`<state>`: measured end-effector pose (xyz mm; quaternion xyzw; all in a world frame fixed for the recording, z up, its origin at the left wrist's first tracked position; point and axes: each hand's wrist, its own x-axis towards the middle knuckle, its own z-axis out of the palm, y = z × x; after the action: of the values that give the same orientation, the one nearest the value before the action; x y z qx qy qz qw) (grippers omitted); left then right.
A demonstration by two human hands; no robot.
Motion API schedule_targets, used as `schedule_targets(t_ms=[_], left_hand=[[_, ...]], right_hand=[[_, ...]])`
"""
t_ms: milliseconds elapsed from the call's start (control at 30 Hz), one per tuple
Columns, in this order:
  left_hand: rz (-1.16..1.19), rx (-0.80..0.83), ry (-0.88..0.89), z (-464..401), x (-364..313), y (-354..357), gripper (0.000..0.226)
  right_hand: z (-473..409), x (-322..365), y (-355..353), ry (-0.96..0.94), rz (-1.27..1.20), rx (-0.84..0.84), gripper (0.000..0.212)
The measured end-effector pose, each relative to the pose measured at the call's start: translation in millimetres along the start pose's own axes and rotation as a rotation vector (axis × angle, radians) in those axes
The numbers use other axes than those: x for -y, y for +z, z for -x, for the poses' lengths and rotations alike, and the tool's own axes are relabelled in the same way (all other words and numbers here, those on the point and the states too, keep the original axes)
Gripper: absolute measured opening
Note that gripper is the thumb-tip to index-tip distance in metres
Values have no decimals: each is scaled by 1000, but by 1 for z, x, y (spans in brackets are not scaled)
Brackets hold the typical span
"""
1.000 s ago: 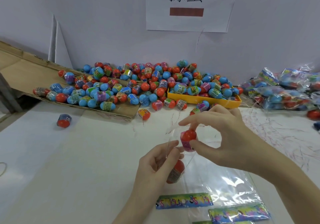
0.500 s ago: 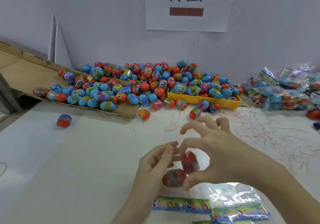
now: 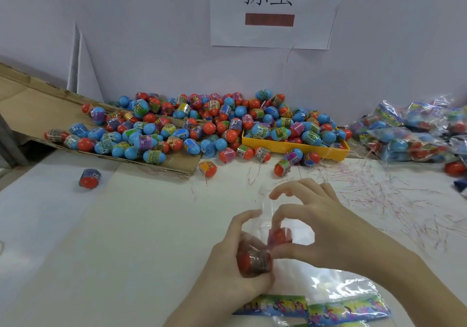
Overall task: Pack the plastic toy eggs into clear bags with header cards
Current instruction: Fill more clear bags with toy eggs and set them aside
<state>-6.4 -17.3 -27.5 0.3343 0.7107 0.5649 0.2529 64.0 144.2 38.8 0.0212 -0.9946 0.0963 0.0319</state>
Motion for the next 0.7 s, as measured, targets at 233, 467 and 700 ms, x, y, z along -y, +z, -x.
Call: schedule_targets(t_ms=[233, 467, 700], left_hand=[[-7, -64, 34, 1, -2, -1, 78], [278, -139, -81, -1, -5, -4, 72], [330, -21, -132, 1, -7, -4, 70]], right_hand=[[7, 3, -5, -41, -81, 39, 35], [3, 2, -5, -27, -297, 29, 22], [1, 3, -1, -36, -502, -110, 8]])
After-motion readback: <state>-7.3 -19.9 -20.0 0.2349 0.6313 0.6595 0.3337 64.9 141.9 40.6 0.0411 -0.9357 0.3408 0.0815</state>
